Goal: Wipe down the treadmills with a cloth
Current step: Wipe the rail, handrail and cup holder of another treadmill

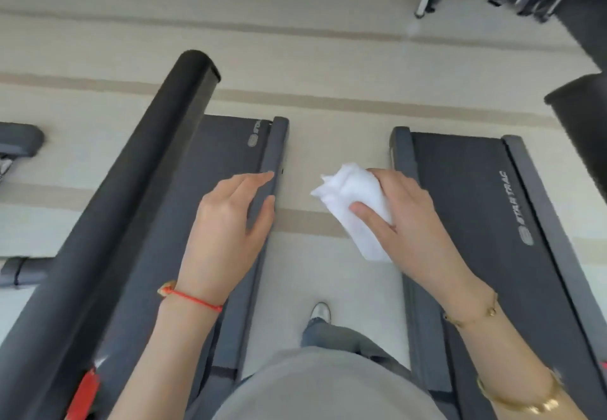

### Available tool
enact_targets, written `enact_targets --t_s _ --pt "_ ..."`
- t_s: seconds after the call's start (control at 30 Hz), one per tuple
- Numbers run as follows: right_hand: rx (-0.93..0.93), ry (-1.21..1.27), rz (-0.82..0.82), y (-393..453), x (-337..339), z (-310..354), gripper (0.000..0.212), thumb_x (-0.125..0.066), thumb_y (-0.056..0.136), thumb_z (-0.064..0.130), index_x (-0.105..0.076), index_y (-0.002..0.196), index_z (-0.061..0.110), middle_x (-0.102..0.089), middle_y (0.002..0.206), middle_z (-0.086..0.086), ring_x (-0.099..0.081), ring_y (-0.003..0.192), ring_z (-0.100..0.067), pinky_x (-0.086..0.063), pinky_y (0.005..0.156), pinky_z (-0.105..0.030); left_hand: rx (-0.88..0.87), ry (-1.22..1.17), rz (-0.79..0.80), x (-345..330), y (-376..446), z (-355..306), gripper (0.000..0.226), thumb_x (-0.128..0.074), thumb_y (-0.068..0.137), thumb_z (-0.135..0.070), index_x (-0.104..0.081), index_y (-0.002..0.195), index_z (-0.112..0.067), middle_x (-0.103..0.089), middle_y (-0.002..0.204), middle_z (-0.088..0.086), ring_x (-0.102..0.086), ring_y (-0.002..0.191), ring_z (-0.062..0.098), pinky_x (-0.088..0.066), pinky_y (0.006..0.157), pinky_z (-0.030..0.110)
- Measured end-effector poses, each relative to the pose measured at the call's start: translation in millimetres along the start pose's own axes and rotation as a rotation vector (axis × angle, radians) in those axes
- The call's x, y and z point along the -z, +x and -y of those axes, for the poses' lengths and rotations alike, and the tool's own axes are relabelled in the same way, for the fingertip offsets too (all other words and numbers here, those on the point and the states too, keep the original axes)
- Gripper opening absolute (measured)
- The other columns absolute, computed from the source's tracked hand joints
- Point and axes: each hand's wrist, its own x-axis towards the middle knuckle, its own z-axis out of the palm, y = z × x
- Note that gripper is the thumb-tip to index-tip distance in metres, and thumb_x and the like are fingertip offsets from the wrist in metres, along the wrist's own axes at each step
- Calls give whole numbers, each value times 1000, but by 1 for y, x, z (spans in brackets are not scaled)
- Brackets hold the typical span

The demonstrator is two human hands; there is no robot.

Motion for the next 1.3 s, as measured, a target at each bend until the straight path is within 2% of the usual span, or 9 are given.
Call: enact_targets --t_s 0.2,0.43,0.63,0.8,0.93,1.03,1.1,1.23,1.3 --pt "-140 -14 -149 30 51 -57 36 -48 96 44 -50 128 27 -54 114 11 -46 100 -13 -35 93 -33 -175 -64 91 -58 98 -51 32 -58 95 -14 -62 127 -11 -65 121 4 -60 112 23 -47 98 43" --pt "-264 -110 -332 52 109 -107 36 -48 97 44 -50 129 27 -55 112 8 -45 99 -16 -35 91 -34 -440 -144 211 -131 193 -124 30 -59 95 -14 -63 125 -9 -67 120 4 -61 110 24 -47 96 42" --pt "-380 -393 -569 67 154 -148 41 -47 99 46 -53 128 17 -58 113 0 -49 95 -23 -36 85 -35 -644 -224 352 -191 258 -175 30 -56 97 -17 -62 126 -13 -65 121 0 -60 111 19 -47 98 40" --pt "-575 -654 -674 75 184 -204 46 -40 101 50 -53 128 16 -59 112 -4 -50 94 -28 -37 79 -37 -773 -308 475 -245 307 -219 30 -57 96 -17 -63 125 -13 -65 122 -2 -59 112 16 -46 98 41" --pt "-781 -762 -682 86 192 -252 50 -34 101 53 -54 126 15 -59 112 -6 -50 93 -30 -37 79 -39 -883 -358 562 -287 347 -258 32 -56 96 -18 -61 128 -14 -62 125 -1 -56 112 16 -44 101 37" --pt "-1035 -799 -552 98 189 -275 64 -14 100 59 -54 126 16 -59 111 -5 -50 94 -30 -37 82 -39 -968 -393 619 -315 376 -287 35 -55 96 -18 -58 132 -14 -59 130 -2 -52 122 17 -40 107 33" --pt "-1133 -843 -541 101 184 -282 65 -7 101 56 -55 123 18 -60 107 -2 -51 89 -29 -37 79 -40 -1013 -415 653 -332 391 -304 37 -54 97 -20 -57 133 -15 -57 133 -3 -49 126 15 -39 108 33" --pt "-1227 -899 -623 119 181 -297 51 -19 103 48 -62 107 21 -62 93 0 -53 78 -28 -41 70 -40 -1087 -412 745 -365 416 -324 38 -52 97 -18 -56 134 -13 -57 135 0 -49 127 17 -41 106 37" --pt "-1246 -823 -599 145 189 -309 54 -17 101 51 -63 102 22 -63 90 1 -55 78 -25 -42 70 -37 -1113 -405 797 -376 425 -328 36 -51 98 -18 -57 133 -12 -58 133 0 -51 126 17 -42 106 37"
